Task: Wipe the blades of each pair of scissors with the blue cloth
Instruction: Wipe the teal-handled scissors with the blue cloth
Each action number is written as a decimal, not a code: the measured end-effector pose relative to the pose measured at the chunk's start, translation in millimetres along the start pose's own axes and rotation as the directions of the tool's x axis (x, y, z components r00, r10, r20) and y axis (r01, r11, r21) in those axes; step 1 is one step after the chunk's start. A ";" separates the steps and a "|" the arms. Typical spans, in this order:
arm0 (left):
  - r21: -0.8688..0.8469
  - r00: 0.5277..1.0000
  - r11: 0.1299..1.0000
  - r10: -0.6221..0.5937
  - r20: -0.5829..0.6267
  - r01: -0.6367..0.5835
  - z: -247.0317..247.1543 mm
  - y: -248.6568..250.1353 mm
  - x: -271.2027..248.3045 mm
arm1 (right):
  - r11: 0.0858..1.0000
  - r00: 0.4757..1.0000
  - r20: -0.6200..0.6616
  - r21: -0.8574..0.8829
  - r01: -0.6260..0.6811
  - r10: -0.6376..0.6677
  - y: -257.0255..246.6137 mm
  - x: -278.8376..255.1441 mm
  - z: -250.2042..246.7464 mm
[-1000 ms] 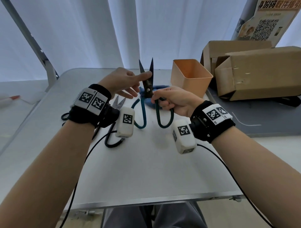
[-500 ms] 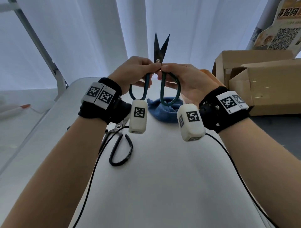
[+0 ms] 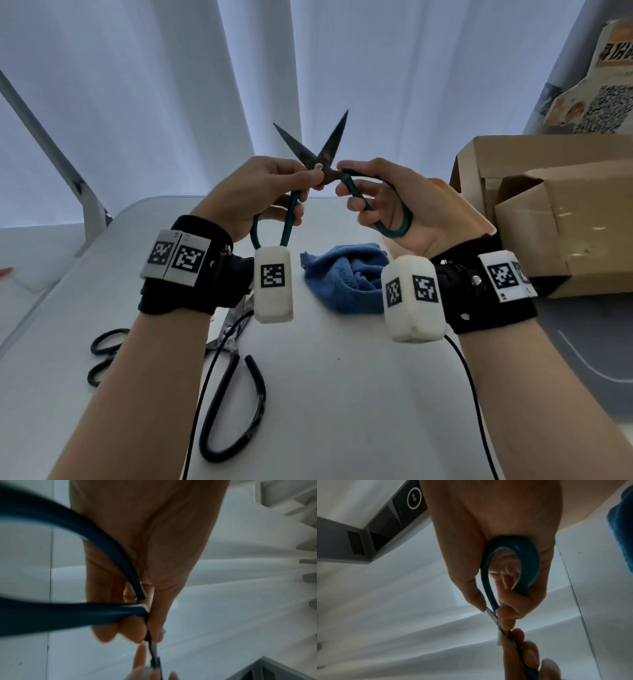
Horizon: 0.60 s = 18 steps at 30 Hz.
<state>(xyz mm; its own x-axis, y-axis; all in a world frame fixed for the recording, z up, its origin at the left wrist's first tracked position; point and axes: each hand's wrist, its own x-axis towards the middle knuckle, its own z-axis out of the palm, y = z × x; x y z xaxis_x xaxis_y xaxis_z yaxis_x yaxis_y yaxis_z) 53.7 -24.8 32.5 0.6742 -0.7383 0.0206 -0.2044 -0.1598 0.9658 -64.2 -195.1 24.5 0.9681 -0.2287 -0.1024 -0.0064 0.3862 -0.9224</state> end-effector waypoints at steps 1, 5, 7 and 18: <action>0.001 1.000 1.000 -0.016 0.006 0.016 -3.3 -2.4 0.0 | 1.000 1.000 -0.008 -0.027 -0.003 0.003 1.6 1.8 -0.7; -0.032 0.999 0.999 -0.041 0.012 0.042 -11.9 -11.2 1.5 | 0.994 0.999 -0.033 -0.105 -0.003 0.000 5.9 6.9 -2.8; -0.154 0.998 0.986 -0.064 0.028 0.068 -13.8 -13.6 3.7 | 0.996 0.999 -0.045 -0.087 0.019 -0.023 5.7 7.5 -6.0; -0.911 0.996 0.408 0.027 0.081 0.063 6.1 -4.4 5.6 | 0.957 0.977 -0.168 0.233 0.171 -0.133 7.0 12.1 -2.6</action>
<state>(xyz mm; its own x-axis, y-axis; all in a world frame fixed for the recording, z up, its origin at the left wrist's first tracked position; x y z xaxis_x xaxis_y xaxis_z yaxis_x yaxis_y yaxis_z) 54.0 -32.3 26.9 0.6089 -0.7928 0.0261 0.6052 0.4855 0.6309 -53.1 -197.5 15.9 0.9042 -0.4253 -0.0401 0.2176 0.5393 -0.8136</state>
